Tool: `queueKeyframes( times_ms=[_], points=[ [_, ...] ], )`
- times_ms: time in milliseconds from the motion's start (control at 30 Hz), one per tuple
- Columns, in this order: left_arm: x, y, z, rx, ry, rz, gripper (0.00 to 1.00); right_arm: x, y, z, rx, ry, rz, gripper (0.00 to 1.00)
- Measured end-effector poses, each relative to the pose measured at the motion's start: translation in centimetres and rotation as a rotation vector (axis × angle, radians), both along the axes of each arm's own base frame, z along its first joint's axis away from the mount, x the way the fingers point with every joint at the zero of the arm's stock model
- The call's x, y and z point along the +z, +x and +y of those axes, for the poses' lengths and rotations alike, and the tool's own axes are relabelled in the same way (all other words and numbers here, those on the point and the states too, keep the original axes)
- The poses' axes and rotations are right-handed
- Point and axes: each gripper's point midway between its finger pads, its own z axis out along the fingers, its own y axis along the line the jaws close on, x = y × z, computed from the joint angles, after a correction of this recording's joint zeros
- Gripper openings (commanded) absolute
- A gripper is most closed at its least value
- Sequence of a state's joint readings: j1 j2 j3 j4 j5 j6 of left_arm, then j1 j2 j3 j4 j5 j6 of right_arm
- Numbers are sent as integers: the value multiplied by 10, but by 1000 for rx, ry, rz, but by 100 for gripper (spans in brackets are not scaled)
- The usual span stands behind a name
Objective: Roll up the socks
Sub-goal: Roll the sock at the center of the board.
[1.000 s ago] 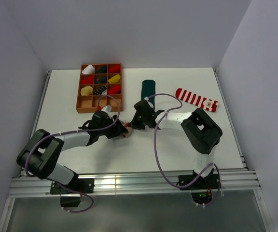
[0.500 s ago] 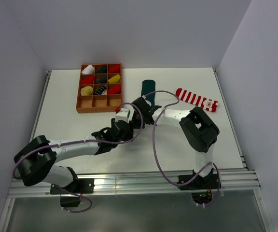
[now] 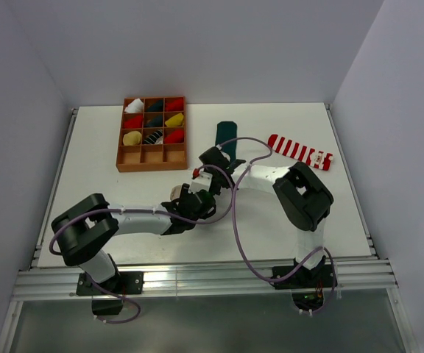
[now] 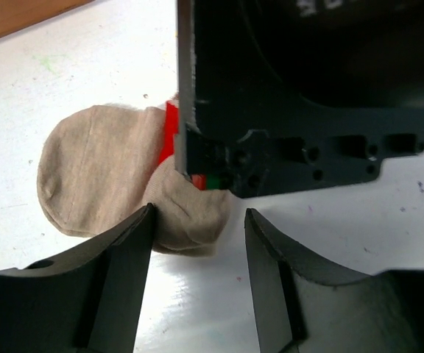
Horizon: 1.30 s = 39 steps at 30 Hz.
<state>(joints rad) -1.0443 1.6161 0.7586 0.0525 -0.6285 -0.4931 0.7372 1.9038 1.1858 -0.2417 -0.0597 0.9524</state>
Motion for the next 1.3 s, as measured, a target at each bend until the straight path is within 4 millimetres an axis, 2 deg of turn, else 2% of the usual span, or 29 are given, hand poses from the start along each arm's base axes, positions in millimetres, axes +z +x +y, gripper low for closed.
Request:
queueKeyframes(
  times_ms=[167,233,267,300,367,400,433,667,733,767,867,1000,1133,1200,1300],
  points=[
    [-4,6,0,34,25,-15,50,-1,2,-3,-7,-1,13,0],
    [-7,9,-1,53,36,-16,45,-1,3,-5,-11,-1,17,0],
    [-9,11,0,63,42,-16,40,-1,3,-6,-13,-1,18,0],
    [-10,12,-1,73,41,-18,30,-1,4,-7,-16,-1,20,0],
    [-10,14,-4,82,37,-22,19,-2,6,-8,-23,2,23,0],
    [-10,14,-5,84,35,-23,7,-1,7,-8,-25,4,21,1],
    [-10,14,-5,84,33,-22,1,-1,8,-8,-26,5,20,4],
    [-8,10,-9,44,17,10,1,1,6,-9,-38,36,-7,41],
    [-8,7,-12,16,-15,43,1,4,3,-11,-42,47,-17,46],
    [-7,6,-11,7,-36,62,1,6,2,-12,-43,56,-26,52],
    [-5,6,-9,-15,-116,124,1,20,0,-12,-52,93,-68,62],
    [-4,5,-3,-33,-243,203,1,43,8,-18,-100,135,-154,66],
    [-4,9,3,-26,-398,286,1,64,12,-14,-109,198,-217,69],
    [-4,11,5,-25,-467,324,1,65,12,-13,-112,215,-228,70],
    [-3,14,9,-15,-563,377,1,57,7,-15,-115,216,-216,70]
  ],
)
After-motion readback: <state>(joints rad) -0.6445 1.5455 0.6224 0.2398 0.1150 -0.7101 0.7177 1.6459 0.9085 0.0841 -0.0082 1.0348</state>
